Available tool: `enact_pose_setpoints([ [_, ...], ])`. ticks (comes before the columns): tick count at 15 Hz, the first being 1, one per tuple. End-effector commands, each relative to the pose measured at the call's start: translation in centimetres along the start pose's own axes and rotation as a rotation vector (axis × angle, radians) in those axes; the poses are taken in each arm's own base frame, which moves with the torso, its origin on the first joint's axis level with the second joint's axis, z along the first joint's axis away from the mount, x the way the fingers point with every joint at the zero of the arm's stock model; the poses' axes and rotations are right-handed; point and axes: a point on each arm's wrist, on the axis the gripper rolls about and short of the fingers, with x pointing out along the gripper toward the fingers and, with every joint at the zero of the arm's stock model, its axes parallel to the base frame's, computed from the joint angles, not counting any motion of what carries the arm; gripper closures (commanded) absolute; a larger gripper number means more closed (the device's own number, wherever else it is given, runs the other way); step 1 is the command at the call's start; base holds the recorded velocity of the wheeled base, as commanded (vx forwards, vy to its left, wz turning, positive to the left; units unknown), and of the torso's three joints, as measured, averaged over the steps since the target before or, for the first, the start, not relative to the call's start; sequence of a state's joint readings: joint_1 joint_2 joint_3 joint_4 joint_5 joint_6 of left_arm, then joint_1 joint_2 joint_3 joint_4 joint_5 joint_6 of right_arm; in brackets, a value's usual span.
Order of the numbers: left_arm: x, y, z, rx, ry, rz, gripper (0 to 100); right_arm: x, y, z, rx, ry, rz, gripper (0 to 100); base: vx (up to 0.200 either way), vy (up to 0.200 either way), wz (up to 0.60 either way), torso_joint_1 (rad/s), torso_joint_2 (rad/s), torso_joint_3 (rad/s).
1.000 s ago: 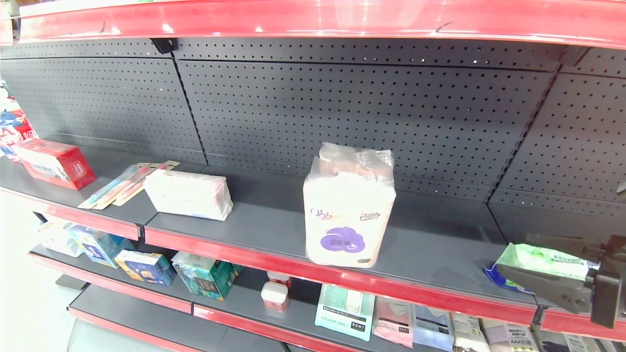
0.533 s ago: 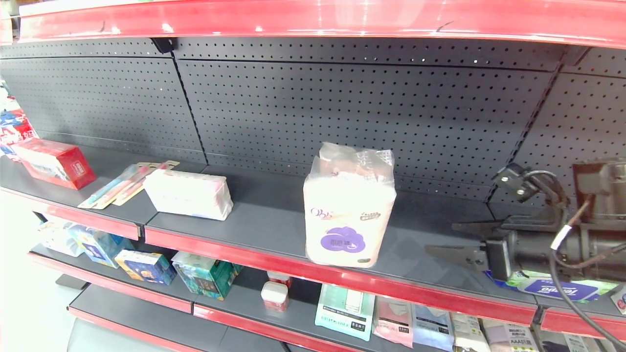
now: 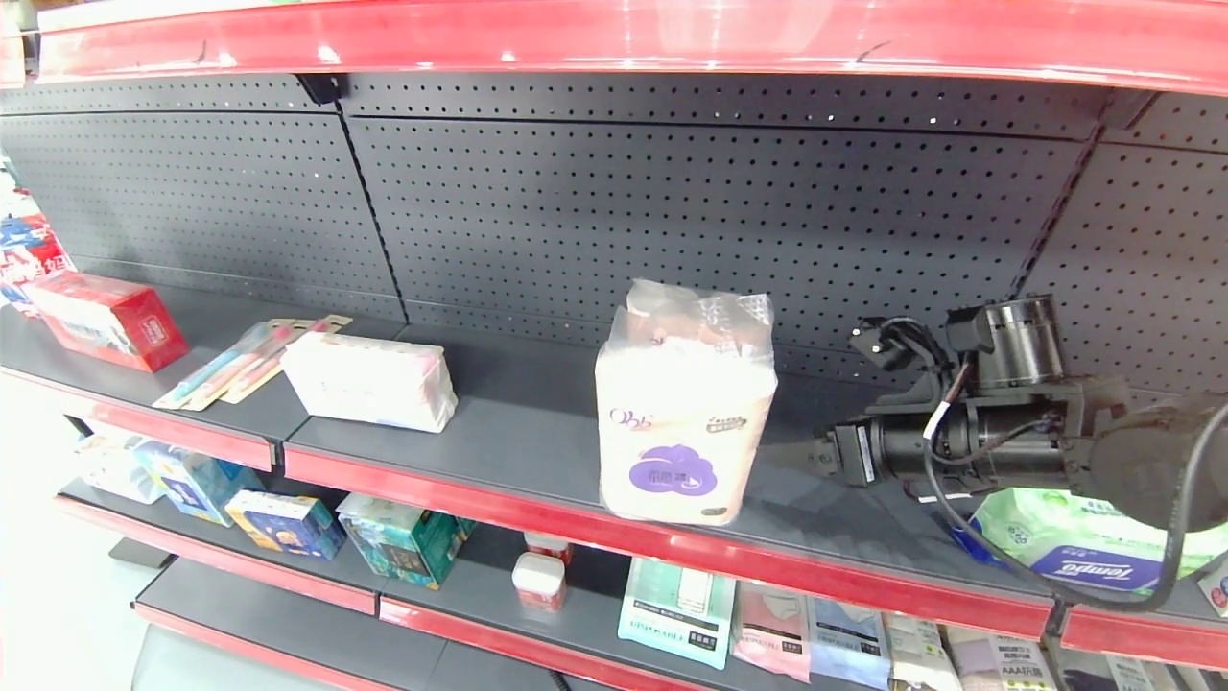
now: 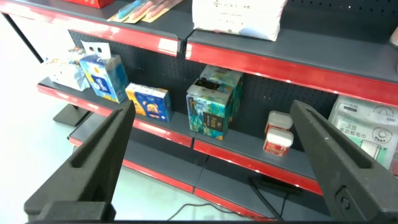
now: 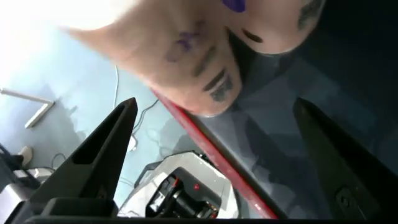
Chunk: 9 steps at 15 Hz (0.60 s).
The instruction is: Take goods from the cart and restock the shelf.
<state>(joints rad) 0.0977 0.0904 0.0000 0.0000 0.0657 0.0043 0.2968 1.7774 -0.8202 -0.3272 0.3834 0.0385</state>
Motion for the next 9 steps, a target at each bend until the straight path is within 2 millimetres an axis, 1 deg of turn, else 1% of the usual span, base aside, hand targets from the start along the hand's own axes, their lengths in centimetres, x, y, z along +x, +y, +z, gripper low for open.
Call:
enact_pose_setpoints([
  [1,0.0,0.0,0.0,0.000,0.002,0.001,0,1.5,-2.0,-0.6,0.031,0.029,-0.032,0,0.000,0.000,0.00,0.000,0.00,0.000],
  [3,0.0,0.0,0.0,0.000,0.002,0.001,0,1.3,-3.0,-0.7,0.020,0.030,-0.049,0,0.000,0.000,0.00,0.000,0.00,0.000],
  [4,0.0,0.0,0.0,0.000,0.002,0.001,0,1.1,-3.9,-0.8,-0.008,0.030,-0.044,0,0.000,0.000,0.00,0.000,0.00,0.000],
  [6,0.0,0.0,0.0,0.000,0.002,0.001,0,1.4,-4.5,-1.0,-0.023,0.037,-0.045,0,0.000,0.000,0.00,0.000,0.00,0.000],
  [9,0.0,0.0,0.0,0.000,0.002,0.001,0,2.2,-4.9,-0.3,0.013,0.024,-0.046,0,0.000,0.000,0.00,0.000,0.00,0.000],
])
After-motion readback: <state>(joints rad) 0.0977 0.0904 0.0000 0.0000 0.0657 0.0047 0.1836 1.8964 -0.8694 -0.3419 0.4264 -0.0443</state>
